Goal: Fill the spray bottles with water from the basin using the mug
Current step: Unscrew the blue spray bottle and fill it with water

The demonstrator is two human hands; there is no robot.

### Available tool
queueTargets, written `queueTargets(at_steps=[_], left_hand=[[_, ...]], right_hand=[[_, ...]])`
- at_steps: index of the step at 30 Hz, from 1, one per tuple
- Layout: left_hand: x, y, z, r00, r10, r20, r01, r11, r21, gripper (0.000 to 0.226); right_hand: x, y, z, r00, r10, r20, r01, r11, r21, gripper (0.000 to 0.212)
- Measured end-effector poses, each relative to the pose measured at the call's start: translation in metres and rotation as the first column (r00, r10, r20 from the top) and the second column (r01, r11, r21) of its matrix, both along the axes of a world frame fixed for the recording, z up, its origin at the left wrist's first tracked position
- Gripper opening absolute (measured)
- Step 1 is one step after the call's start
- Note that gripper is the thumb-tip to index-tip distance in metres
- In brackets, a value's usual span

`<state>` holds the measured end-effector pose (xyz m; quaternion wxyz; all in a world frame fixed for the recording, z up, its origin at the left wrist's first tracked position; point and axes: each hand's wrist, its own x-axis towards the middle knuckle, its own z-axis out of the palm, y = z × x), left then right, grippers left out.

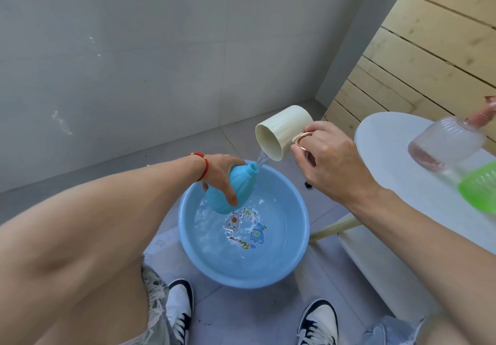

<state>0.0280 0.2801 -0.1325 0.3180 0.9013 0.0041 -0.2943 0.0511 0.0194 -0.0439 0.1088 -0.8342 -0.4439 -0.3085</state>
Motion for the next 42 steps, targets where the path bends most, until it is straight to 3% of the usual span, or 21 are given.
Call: queueTargets(at_steps=[11,13,16,19,22,24,27,29,32,34,38,42], left_hand=[[-0.001,-0.001,0.004,1.000,0.002,-0.011,-0.002,1.000,-0.017,0.076],[0.000,-0.001,0.004,1.000,0.015,-0.011,-0.015,0.999,-0.029,0.074],[0.001,-0.001,0.003,0.999,0.039,-0.010,-0.040,0.999,-0.019,0.075],[0.002,0.001,0.000,0.998,0.065,-0.007,-0.065,0.998,-0.014,0.073],[0.003,0.003,-0.003,0.996,0.088,-0.019,-0.088,0.996,-0.024,0.069],[0.004,0.003,-0.005,0.994,0.108,-0.019,-0.108,0.994,-0.022,0.068],[0.004,0.001,-0.007,0.993,0.122,0.000,-0.122,0.992,-0.041,0.071],[0.004,0.001,-0.010,0.986,0.167,0.004,-0.165,0.981,-0.099,0.067],[0.004,0.000,-0.015,0.962,0.271,-0.026,-0.271,0.946,-0.176,0.064],[0.003,0.000,-0.016,0.955,0.291,-0.049,-0.295,0.934,-0.203,0.066],[0.003,0.003,-0.019,0.952,0.298,-0.067,-0.305,0.932,-0.194,0.065],[0.001,0.007,-0.021,0.949,0.304,-0.083,-0.314,0.933,-0.176,0.068]], right_hand=[[-0.006,0.002,-0.003,0.990,0.107,0.095,-0.099,0.992,-0.083,0.029],[-0.006,0.003,-0.006,0.999,0.041,0.013,-0.041,0.998,-0.041,0.030],[0.004,0.004,-0.018,0.961,-0.150,-0.234,0.151,0.988,-0.015,0.036],[0.024,0.007,-0.041,0.806,-0.309,-0.504,0.296,0.949,-0.109,0.045],[0.032,0.012,-0.074,0.548,-0.487,-0.680,0.415,0.864,-0.285,0.042],[0.030,0.015,-0.110,0.388,-0.593,-0.706,0.402,0.798,-0.449,0.039],[0.012,0.016,-0.171,0.260,-0.684,-0.682,0.347,0.725,-0.595,0.021],[-0.007,0.012,-0.198,0.269,-0.712,-0.649,0.321,0.701,-0.636,0.014],[-0.026,0.008,-0.225,0.389,-0.746,-0.542,0.301,0.658,-0.690,0.030],[-0.035,0.013,-0.238,0.417,-0.744,-0.521,0.333,0.659,-0.674,0.033],[-0.046,0.026,-0.267,0.357,-0.712,-0.604,0.326,0.701,-0.634,0.037],[-0.050,0.036,-0.286,0.256,-0.579,-0.774,0.327,0.806,-0.494,0.026]])
